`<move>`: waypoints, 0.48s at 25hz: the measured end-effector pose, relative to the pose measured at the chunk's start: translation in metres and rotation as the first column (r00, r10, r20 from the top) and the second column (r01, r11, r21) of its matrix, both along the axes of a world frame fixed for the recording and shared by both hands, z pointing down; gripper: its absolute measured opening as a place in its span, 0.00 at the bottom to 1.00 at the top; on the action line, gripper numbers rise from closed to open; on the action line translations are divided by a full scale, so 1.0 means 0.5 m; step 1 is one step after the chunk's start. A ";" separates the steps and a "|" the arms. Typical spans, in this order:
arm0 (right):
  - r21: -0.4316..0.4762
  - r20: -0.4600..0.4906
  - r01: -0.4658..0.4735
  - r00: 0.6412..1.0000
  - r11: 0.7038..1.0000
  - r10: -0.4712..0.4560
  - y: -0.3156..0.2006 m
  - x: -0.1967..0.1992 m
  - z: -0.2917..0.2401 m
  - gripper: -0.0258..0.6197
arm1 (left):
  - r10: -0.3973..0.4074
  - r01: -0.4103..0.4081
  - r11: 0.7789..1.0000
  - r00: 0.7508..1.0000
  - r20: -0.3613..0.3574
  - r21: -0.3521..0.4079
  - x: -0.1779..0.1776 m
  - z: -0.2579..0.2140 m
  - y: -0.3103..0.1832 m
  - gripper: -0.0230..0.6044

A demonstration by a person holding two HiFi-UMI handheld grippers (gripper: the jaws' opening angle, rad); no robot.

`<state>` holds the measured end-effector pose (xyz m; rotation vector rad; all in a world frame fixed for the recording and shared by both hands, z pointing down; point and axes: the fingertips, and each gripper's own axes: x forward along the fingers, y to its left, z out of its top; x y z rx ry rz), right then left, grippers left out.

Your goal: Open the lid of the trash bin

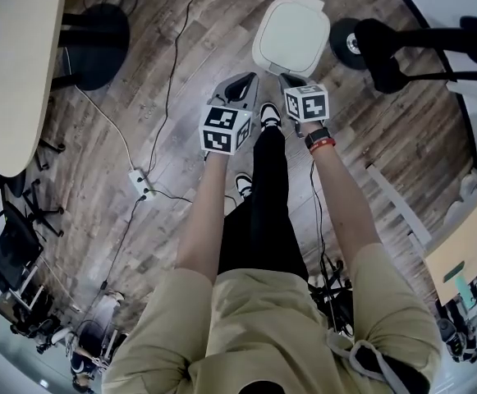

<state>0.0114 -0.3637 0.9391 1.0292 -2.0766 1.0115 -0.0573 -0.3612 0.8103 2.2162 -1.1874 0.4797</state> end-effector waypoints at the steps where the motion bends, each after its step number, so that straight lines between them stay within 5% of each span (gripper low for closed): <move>1: -0.005 -0.003 -0.001 1.000 1.000 0.001 -0.003 0.001 0.014 0.06 | 0.002 -0.002 1.000 1.000 0.000 -0.001 0.000 0.010 -0.003 0.07; 12: -0.052 -0.052 -0.012 0.999 0.999 0.009 -0.043 0.019 0.139 0.06 | 0.051 -0.051 0.999 0.999 -0.002 -0.007 0.025 0.100 -0.054 0.07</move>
